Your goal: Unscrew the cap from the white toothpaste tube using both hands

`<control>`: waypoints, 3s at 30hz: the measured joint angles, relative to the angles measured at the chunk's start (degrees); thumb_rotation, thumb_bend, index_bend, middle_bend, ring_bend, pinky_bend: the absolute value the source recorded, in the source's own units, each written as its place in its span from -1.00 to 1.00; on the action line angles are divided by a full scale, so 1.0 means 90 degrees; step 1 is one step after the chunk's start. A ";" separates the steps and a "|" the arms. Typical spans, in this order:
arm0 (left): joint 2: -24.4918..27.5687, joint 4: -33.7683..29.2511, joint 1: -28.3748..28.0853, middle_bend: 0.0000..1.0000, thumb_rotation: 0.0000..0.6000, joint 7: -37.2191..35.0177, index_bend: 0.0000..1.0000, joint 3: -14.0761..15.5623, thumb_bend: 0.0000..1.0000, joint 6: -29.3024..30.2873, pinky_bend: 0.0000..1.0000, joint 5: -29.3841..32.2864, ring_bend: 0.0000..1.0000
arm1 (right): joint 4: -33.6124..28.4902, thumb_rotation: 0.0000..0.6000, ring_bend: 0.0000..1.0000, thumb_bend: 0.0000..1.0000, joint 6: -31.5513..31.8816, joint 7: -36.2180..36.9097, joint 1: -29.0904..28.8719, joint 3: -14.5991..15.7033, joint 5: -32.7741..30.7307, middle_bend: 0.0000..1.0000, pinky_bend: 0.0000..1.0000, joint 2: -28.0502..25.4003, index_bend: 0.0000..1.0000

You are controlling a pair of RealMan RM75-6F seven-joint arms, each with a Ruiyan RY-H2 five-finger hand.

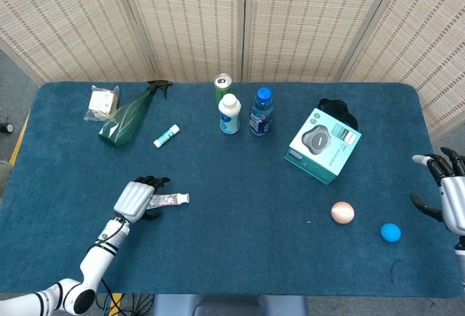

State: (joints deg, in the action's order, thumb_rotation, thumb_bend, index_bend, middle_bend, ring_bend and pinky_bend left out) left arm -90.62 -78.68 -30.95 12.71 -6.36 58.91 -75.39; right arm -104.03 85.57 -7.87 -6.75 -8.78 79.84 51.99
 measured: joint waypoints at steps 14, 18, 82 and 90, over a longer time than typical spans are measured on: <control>-0.0358 0.0724 -0.0133 -0.33 1.00 0.0085 -0.59 0.0023 -0.68 0.0011 -0.51 0.0021 -0.55 | 0.0019 1.00 -0.74 -0.69 0.0063 0.0084 0.0111 0.0043 -0.0029 -0.37 -0.61 -0.0051 -0.39; -0.0278 0.0795 -0.0084 -0.31 1.00 0.0089 -0.56 0.0042 -0.68 0.0045 -0.51 0.0069 -0.54 | 0.0036 1.00 -0.74 -0.69 0.0042 0.0092 0.0097 0.0038 -0.0030 -0.37 -0.61 -0.0031 -0.39; 0.0562 0.0101 -0.0349 0.21 1.00 -0.1893 0.16 0.0009 -0.24 -0.0296 -0.43 -0.0232 -0.14 | -0.0176 1.00 -0.74 -0.69 0.0016 0.0257 -0.0075 -0.0005 0.0586 -0.32 -0.61 -0.0166 -0.39; 0.1324 -0.0712 -0.0450 0.24 1.00 -0.3580 0.18 -0.0159 -0.20 -0.0395 -0.42 -0.0577 -0.13 | -0.0346 1.00 -0.74 -0.69 -0.0382 0.0611 -0.0652 -0.0072 0.1361 -0.31 -0.61 -0.0179 -0.39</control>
State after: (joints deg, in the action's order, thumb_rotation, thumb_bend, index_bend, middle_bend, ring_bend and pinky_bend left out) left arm -78.71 -85.09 -35.00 -19.50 -7.80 55.36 -80.58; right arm -107.15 82.14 -2.37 -12.61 -9.42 92.09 50.38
